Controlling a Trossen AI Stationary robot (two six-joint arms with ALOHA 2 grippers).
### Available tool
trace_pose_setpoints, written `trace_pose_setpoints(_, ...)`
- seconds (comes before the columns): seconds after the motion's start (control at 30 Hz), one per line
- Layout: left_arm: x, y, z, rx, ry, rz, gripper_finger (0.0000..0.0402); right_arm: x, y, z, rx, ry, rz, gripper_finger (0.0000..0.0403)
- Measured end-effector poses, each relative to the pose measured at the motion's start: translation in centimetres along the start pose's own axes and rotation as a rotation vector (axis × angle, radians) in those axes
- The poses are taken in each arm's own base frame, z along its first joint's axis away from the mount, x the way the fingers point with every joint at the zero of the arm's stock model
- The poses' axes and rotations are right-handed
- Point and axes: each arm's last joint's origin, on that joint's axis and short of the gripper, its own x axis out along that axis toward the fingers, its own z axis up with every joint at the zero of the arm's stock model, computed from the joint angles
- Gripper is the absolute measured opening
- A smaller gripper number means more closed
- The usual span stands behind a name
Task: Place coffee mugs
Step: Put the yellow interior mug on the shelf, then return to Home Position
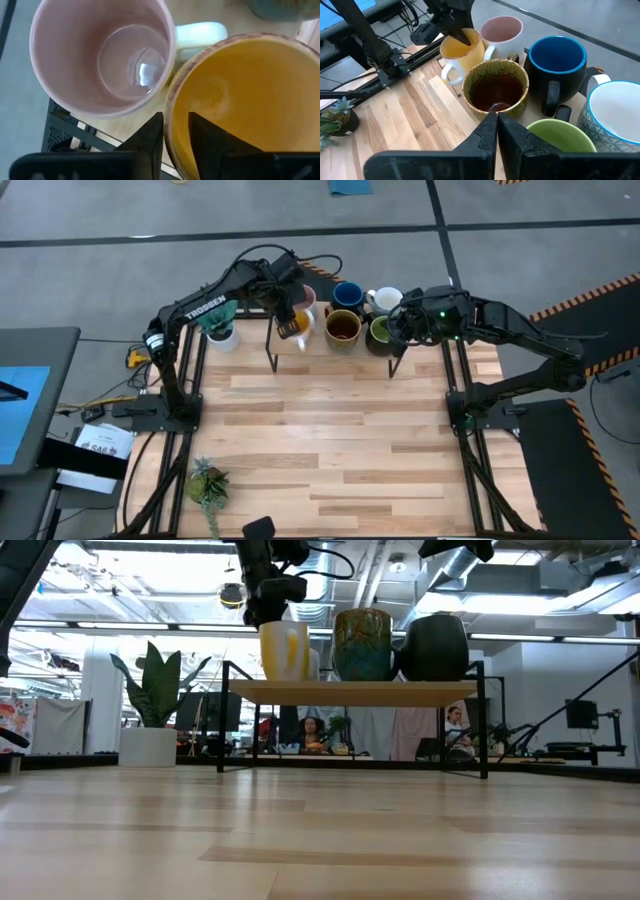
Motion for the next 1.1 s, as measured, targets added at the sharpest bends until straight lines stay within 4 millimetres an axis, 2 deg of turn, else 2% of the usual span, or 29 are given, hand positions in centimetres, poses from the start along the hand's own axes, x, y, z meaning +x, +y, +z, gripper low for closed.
trace_pose_setpoints(0.4,-3.6,0.3,1.1,-0.001,-0.103,-0.032,0.0122,0.0,0.0,0.0,0.0,0.0,0.0,0.0042)
trace_pose_setpoints(0.5,-5.0,0.4,1.2,-0.037,-0.124,-0.037,0.0124,0.0,0.0,0.0,-0.001,0.0,0.0,0.0042)
trace_pose_setpoints(0.63,-7.0,0.2,0.8,-0.097,-0.173,-0.13,0.0113,0.0,0.0,0.0,-0.024,0.0,0.0,0.0042)
trace_pose_setpoints(0.77,-9.8,-2.0,0.2,-0.073,-0.295,-0.206,0.0065,-0.1,0.0,0.0,-0.027,-0.003,0.001,0.0042)
trace_pose_setpoints(0.83,-11.1,-3.8,-0.4,-0.035,-0.382,-0.233,0.0027,-0.1,0.0,0.0,-0.039,-0.003,0.002,0.0042)
trace_pose_setpoints(0.9,-12.5,-5.6,-1.3,-0.002,-0.508,-0.257,0.0009,-0.4,-0.1,0.0,-0.044,-0.01,0.005,0.0042)
trace_pose_setpoints(1.0,-13.9,-8.6,-3.6,0.027,-0.691,-0.289,0.0003,-0.6,0.0,0.0,-0.052,-0.015,0.012,0.0042)
trace_pose_setpoints(1.1,-13.5,-11.0,-6.7,0.048,-0.812,-0.325,0.0001,-0.6,0.1,0.0,-0.062,-0.016,0.022,0.0042)
